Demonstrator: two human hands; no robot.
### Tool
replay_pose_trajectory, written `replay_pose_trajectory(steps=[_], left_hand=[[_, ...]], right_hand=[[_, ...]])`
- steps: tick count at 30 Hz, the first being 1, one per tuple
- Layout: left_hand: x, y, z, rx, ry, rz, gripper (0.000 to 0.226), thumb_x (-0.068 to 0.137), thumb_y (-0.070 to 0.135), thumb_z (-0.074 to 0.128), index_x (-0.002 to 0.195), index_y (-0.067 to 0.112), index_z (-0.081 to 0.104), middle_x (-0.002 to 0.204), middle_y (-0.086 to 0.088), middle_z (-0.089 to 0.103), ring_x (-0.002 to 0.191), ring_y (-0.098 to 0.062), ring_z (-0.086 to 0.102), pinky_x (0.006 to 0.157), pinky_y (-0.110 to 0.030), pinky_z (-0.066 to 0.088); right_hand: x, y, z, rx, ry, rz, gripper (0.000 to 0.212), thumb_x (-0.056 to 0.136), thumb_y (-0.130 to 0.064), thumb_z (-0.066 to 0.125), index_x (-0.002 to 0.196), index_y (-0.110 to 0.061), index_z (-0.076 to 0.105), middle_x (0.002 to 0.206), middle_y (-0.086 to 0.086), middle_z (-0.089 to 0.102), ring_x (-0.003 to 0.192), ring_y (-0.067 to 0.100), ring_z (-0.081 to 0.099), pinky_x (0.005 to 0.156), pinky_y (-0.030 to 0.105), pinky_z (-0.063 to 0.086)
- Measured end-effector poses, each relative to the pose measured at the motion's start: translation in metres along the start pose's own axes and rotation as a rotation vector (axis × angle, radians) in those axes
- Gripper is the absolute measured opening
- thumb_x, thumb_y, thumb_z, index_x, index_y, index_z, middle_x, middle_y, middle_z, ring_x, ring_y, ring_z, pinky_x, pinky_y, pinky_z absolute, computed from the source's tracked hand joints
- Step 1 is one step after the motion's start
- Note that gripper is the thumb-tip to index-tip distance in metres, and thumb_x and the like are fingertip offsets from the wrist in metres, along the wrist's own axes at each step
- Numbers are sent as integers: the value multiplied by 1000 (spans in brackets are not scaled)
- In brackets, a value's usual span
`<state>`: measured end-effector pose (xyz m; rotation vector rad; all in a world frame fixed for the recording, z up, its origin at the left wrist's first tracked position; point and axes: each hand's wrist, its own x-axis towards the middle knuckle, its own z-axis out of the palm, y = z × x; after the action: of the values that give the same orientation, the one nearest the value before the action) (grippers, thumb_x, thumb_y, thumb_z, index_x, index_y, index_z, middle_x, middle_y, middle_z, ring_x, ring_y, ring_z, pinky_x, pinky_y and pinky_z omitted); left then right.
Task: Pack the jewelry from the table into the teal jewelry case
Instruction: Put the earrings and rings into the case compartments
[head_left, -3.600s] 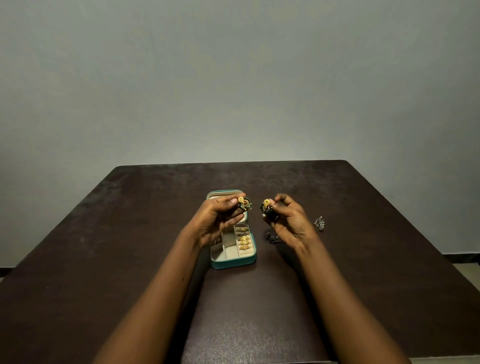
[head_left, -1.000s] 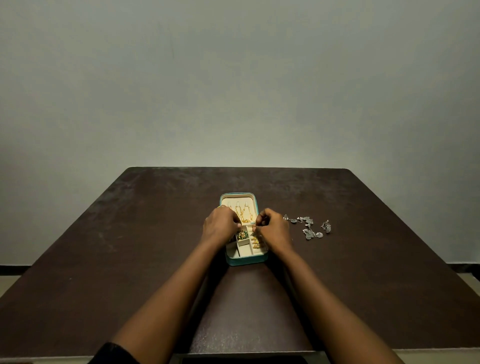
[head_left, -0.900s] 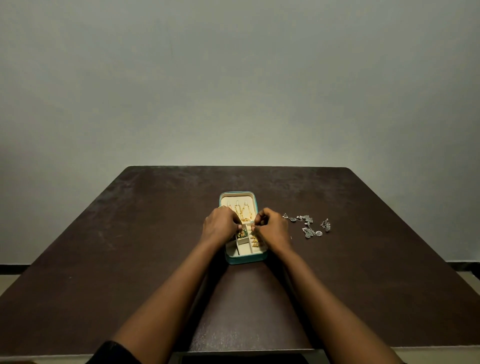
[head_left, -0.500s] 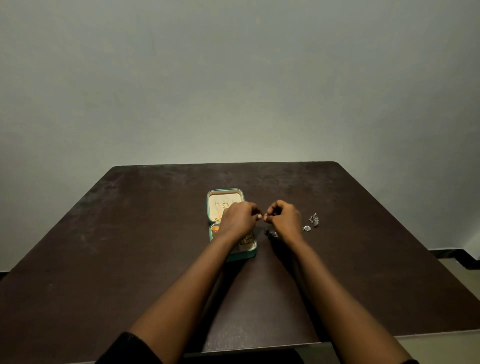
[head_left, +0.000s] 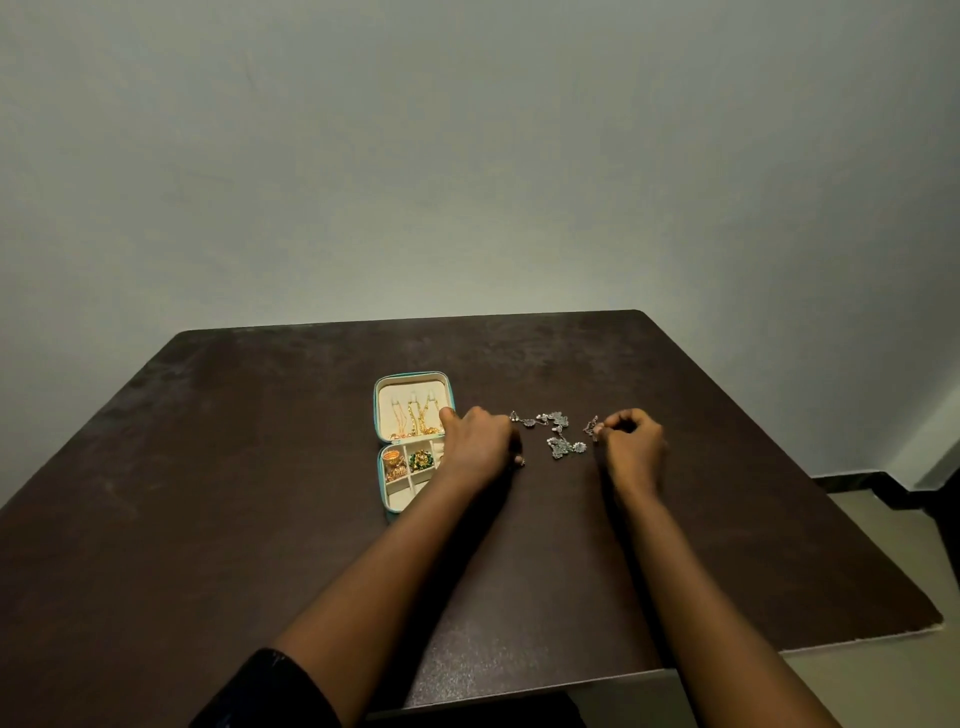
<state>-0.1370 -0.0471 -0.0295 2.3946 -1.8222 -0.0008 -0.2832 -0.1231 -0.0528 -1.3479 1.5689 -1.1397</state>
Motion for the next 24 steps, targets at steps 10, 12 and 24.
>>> replay_pose_trajectory(steps=[10,12,24], left_hand=[[4,2,2,-425,38,-127,12,90,30,57,91,24,68,98,4,71,103,-18,55,84,-40,25],[8,0,4,-658,36,-164,10,88,27,62,88,22,70,98,3,72,100,-15,59,90,-41,34],[-1,-5,-23,-1743,52,-252,11,94,9,52,88,12,61,69,6,71,60,-2,62,57,-12,51]], right_hand=[[11,8,-16,64,160,103,14,75,-4,62,71,-17,60,83,7,70,77,25,62,66,24,34],[10,10,-17,56,153,106,18,75,-4,62,64,-18,56,82,4,70,78,24,62,66,24,35],[-4,-4,-4,93,7,27,15,71,-2,65,70,-16,62,77,2,66,77,19,59,69,26,41]])
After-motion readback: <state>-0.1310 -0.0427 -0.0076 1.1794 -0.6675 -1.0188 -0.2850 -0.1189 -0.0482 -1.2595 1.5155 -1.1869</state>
